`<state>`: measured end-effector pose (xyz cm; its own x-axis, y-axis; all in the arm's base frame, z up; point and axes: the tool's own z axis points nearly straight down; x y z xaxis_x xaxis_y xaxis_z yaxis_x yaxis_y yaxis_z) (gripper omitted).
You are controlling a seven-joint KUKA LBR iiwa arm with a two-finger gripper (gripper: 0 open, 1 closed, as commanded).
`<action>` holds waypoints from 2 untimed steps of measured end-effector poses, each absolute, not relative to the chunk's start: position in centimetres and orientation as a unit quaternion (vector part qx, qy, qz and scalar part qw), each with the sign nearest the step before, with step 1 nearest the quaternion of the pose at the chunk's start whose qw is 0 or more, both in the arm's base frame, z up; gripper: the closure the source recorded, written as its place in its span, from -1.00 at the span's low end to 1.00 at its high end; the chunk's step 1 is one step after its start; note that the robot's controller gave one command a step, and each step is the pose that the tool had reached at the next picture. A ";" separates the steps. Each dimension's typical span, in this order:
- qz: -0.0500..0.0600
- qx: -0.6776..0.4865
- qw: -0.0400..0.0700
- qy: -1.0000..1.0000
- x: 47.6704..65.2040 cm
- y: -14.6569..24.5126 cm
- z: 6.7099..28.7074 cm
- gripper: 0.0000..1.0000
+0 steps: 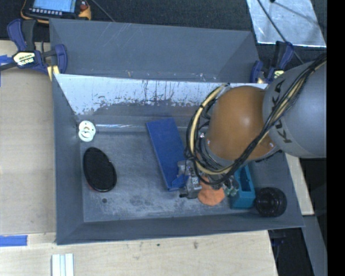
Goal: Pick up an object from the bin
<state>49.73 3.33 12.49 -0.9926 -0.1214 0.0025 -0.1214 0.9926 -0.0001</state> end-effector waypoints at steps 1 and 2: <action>0.000 0.061 0.002 -0.998 49.7 3.3 14.1 1.00; 0.000 0.061 0.000 -0.998 49.7 3.3 16.0 1.00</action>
Offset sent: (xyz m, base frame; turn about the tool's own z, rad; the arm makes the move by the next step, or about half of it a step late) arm 0.0001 0.0003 0.0206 0.0000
